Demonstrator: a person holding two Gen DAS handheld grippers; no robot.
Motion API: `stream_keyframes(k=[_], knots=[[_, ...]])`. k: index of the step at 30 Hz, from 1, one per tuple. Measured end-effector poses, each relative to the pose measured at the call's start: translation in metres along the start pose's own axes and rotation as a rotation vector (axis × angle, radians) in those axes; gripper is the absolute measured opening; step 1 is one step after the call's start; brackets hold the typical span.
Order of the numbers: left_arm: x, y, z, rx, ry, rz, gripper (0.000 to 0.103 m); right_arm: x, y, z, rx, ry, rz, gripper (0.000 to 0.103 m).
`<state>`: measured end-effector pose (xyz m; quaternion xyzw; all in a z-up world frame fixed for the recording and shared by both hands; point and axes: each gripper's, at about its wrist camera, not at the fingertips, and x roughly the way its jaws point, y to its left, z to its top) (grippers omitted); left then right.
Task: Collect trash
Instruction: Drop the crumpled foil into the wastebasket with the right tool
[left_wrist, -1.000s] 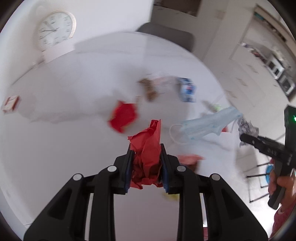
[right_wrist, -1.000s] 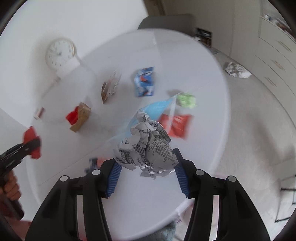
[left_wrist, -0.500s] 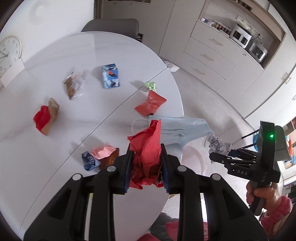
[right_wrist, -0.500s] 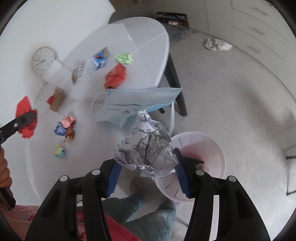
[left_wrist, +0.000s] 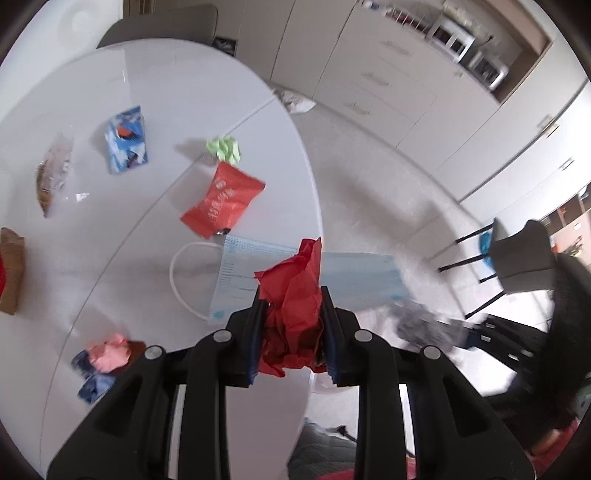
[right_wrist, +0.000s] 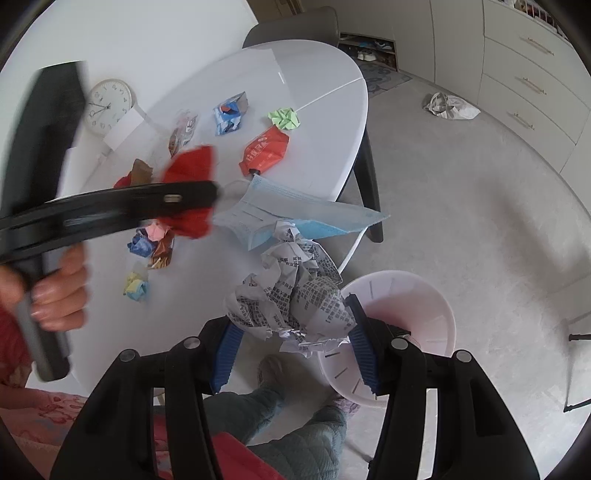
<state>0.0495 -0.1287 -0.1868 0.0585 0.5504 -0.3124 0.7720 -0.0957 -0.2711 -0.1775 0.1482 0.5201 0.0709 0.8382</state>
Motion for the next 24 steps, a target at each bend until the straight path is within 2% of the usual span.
stream_keyframes(k=[5,15,21,23,24], knots=[[0.036,0.006,-0.004,-0.019,0.077,0.056,0.027,-0.009,0.003,-0.004,-0.007,-0.014,-0.002,0.055],[0.061,0.001,-0.011,-0.016,0.119,0.114,0.027,-0.043,-0.003,-0.010,0.029,-0.075,0.023,0.055],[0.064,-0.002,-0.011,-0.027,0.117,0.127,0.027,-0.032,-0.029,-0.018,0.069,-0.041,-0.029,0.055],[0.065,-0.004,-0.010,-0.023,0.115,0.131,0.027,-0.018,-0.041,-0.021,0.090,0.004,-0.050,0.063],[0.066,-0.004,-0.010,-0.022,0.114,0.132,0.027,-0.008,-0.049,-0.024,0.107,0.033,-0.066,0.074]])
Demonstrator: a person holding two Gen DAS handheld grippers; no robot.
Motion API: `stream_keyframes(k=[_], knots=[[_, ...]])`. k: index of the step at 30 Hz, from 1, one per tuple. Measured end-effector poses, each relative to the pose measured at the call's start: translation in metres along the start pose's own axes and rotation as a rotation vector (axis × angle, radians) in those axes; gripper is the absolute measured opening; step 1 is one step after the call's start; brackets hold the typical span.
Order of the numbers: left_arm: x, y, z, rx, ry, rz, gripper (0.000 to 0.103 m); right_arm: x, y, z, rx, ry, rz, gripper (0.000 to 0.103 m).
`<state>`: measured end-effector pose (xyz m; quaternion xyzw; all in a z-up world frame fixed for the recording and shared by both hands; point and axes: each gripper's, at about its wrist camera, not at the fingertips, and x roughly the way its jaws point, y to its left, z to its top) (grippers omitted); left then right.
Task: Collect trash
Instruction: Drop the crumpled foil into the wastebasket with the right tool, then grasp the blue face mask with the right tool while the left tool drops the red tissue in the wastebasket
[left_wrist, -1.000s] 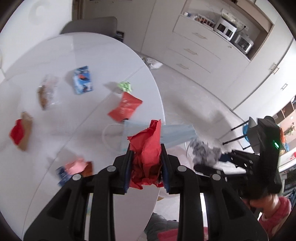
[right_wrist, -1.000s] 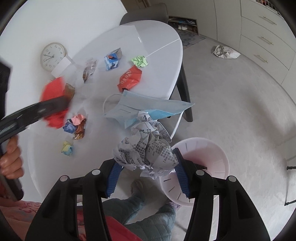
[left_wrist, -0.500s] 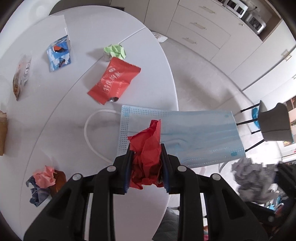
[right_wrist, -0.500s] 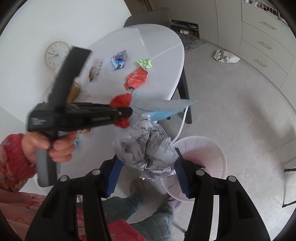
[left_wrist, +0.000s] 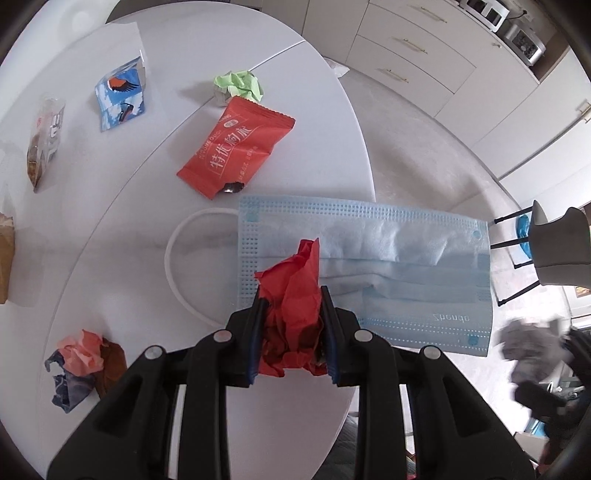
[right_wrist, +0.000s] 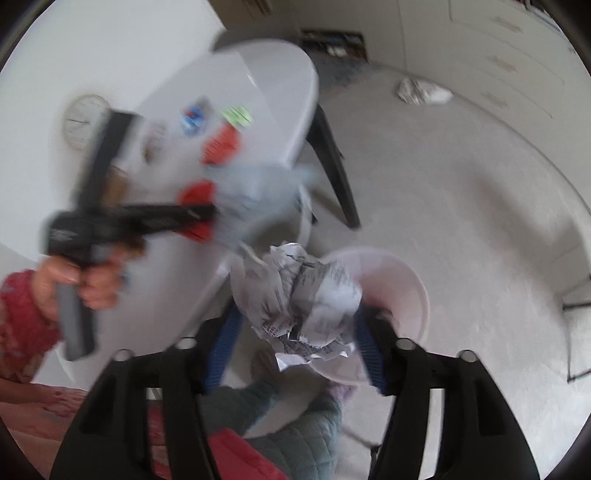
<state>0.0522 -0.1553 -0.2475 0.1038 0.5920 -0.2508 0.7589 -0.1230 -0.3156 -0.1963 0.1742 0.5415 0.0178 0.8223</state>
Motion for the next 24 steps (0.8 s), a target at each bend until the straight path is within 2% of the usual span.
stream_keyframes(k=[1,3,9,14,19,24], knots=[[0.000,-0.002,0.001,0.001,-0.001,0.002,0.027,0.005,-0.004,-0.003,0.009,0.010,-0.007,0.082],[0.000,-0.002,-0.002,0.002,-0.003,0.004,0.027,0.013,-0.014,-0.006,0.037,0.027,-0.015,0.084],[-0.001,-0.002,-0.004,-0.001,-0.003,-0.003,0.027,0.017,-0.025,0.004,0.122,0.006,0.082,0.084],[-0.002,-0.001,-0.004,0.004,-0.006,-0.013,0.027,0.023,-0.020,0.033,0.174,-0.027,0.173,0.084],[-0.004,0.000,-0.005,0.017,-0.010,-0.010,0.027,0.023,-0.008,0.054,0.141,-0.045,0.165,0.084],[-0.005,0.005,-0.004,0.000,-0.010,-0.021,0.027,0.040,-0.009,0.065,0.173,-0.012,0.154,0.083]])
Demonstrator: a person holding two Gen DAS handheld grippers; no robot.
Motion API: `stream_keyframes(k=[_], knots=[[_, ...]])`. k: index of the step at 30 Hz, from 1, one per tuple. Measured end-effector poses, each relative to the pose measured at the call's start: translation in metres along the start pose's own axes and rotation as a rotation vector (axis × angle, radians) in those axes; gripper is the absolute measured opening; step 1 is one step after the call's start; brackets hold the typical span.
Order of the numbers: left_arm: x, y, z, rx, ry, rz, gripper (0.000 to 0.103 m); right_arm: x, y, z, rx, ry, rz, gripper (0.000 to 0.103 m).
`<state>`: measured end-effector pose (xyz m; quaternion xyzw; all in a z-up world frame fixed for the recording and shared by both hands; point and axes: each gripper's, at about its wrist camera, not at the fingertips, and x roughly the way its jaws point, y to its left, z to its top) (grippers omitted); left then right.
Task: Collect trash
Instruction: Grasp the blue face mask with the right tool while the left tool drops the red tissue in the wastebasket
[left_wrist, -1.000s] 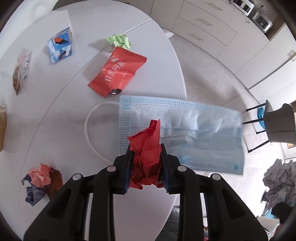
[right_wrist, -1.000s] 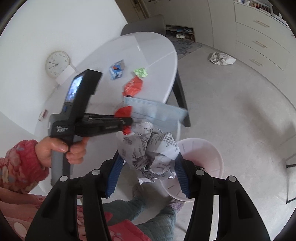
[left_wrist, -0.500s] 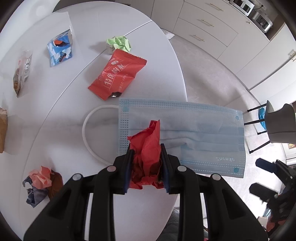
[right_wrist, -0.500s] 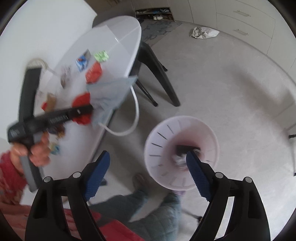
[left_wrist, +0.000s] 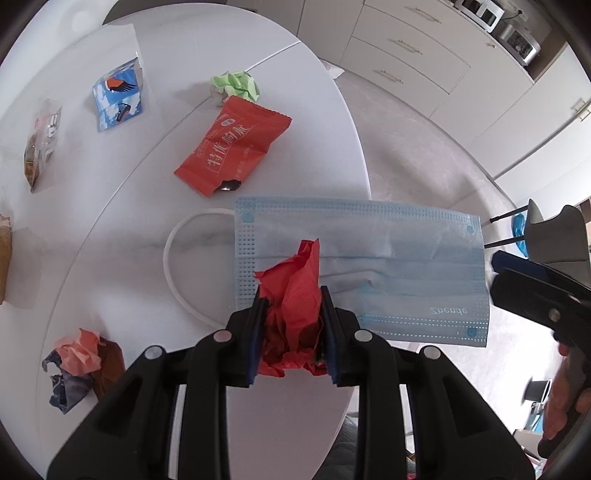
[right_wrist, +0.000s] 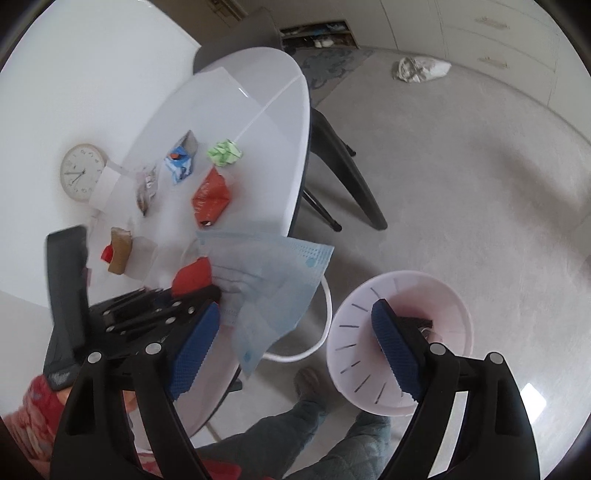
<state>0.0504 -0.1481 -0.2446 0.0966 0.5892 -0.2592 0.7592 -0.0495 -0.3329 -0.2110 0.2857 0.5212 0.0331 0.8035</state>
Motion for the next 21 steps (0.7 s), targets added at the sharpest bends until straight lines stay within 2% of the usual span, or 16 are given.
stream_keyframes(k=[5,6,8,10,11,13,17,21], knots=[[-0.001,0.001,0.000,-0.004,-0.003,-0.004,0.027,0.017,-0.005,0.006,0.055,0.035,0.017,0.069],[-0.002,0.002,0.000,-0.003,-0.006,-0.004,0.027,0.018,-0.005,0.006,0.061,0.036,0.021,0.064],[-0.003,0.001,-0.001,-0.001,-0.009,-0.004,0.027,0.022,-0.007,0.006,0.079,0.048,0.034,0.048],[-0.003,0.001,-0.002,0.000,-0.012,-0.004,0.027,0.025,-0.010,0.007,0.102,0.059,0.038,0.015],[-0.004,0.001,-0.002,0.000,-0.013,-0.005,0.027,0.025,-0.012,0.007,0.114,0.062,0.064,0.009],[-0.007,0.000,-0.003,0.003,-0.019,-0.004,0.027,0.021,-0.015,0.006,0.130,0.046,0.097,0.004],[-0.020,-0.010,-0.004,0.025,-0.040,-0.022,0.027,-0.003,-0.021,0.002,0.118,-0.007,0.068,0.003],[-0.036,-0.037,-0.006,0.078,-0.067,-0.090,0.027,-0.043,-0.032,-0.006,0.091,-0.076,-0.025,0.003]])
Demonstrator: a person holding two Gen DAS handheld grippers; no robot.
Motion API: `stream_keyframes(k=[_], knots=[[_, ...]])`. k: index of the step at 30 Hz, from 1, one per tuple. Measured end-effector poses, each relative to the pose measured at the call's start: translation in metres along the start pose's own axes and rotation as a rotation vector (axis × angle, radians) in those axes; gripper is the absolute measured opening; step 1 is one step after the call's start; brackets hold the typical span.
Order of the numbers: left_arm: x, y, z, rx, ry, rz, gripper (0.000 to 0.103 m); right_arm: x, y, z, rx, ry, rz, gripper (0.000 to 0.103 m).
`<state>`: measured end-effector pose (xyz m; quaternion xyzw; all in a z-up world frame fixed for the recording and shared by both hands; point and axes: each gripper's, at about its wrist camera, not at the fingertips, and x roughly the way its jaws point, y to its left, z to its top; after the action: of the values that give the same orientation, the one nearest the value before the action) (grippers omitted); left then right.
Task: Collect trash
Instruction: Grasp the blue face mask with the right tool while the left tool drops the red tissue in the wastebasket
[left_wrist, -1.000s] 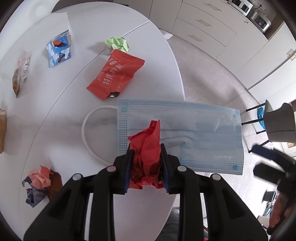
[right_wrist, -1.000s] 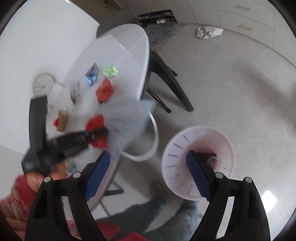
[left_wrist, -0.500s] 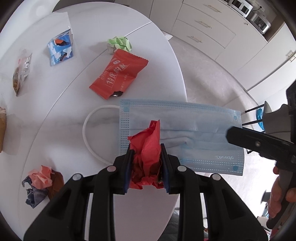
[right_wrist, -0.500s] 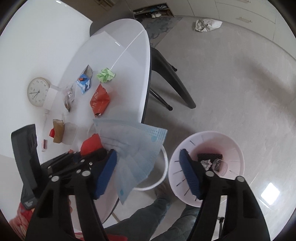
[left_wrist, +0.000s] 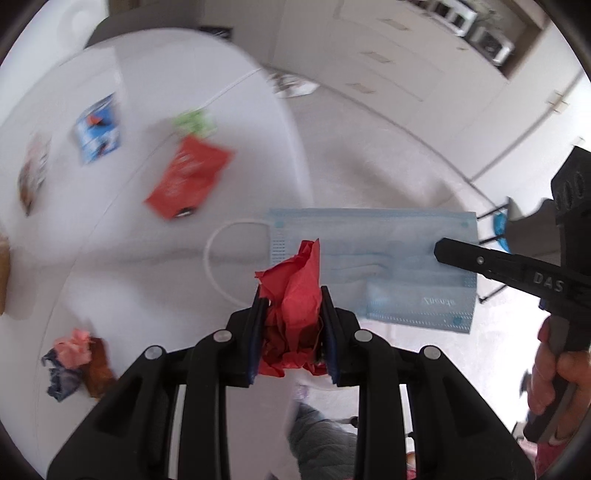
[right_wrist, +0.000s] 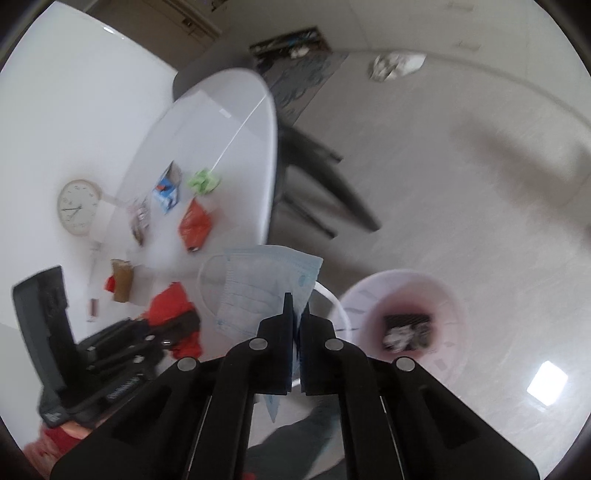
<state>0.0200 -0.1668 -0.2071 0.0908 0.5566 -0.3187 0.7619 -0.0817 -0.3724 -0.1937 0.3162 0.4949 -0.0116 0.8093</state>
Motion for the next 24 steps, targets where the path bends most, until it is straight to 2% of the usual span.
stream_keyframes(k=[5,9,11,16,20,24], knots=[[0.010,-0.050,-0.006,0.087,0.031,-0.091,0.027,-0.056,-0.029,-0.014,-0.030,-0.084,-0.175,0.003],[0.040,-0.074,-0.014,0.115,0.100,-0.118,0.027,-0.077,-0.055,-0.025,-0.021,-0.098,-0.248,0.003],[0.058,-0.081,-0.020,0.109,0.145,-0.126,0.030,-0.079,-0.067,-0.031,-0.013,-0.088,-0.264,0.003],[0.084,-0.082,-0.030,0.070,0.206,-0.119,0.051,-0.074,-0.085,-0.042,0.002,-0.056,-0.264,0.003],[0.086,-0.079,-0.029,0.056,0.213,-0.108,0.059,-0.068,-0.087,-0.044,-0.003,-0.042,-0.254,0.003],[0.063,-0.071,-0.024,0.054,0.178,-0.084,0.066,-0.064,-0.076,-0.044,-0.028,-0.037,-0.239,0.003]])
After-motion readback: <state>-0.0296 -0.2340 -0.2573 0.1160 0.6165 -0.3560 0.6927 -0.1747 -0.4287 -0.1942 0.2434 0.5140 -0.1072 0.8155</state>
